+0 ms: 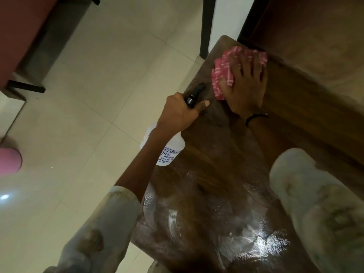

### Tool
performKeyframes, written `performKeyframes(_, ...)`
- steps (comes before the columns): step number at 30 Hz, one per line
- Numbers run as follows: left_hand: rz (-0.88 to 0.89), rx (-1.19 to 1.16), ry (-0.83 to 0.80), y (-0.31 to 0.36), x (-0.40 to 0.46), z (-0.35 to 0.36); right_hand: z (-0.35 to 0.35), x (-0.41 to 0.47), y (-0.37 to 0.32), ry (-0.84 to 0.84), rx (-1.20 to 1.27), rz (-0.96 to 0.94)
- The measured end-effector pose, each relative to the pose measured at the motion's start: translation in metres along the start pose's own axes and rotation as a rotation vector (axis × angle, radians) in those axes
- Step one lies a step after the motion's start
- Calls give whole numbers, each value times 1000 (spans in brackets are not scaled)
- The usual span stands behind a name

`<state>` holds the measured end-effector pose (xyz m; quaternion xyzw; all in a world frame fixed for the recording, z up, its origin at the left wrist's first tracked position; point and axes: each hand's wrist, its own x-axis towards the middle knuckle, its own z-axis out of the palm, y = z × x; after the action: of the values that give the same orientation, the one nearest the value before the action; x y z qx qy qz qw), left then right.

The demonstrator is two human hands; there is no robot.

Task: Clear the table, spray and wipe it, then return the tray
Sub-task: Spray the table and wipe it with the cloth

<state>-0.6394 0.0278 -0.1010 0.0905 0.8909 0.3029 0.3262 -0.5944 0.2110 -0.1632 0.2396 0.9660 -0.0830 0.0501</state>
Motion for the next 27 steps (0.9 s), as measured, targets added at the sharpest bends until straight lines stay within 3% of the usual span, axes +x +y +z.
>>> performKeyframes(3, -2, 0, 3, 0, 1, 0, 5, -12, -8, 29, -40, -106)
performKeyframes(13, 131, -73, 55, 14, -4, -7, 6, 17, -14, 79, -7, -155)
performKeyframes(19, 48, -45, 37, -13, -28, 3, -1, 37, -45, 74, 85, 9)
performKeyframes(25, 64, -44, 9, -20, -48, 4, 4, -14, -18, 17, -9, -368)
performKeyframes(27, 73, -50, 13, -22, -49, 6, 3, -4, -4, 5, -30, -350)
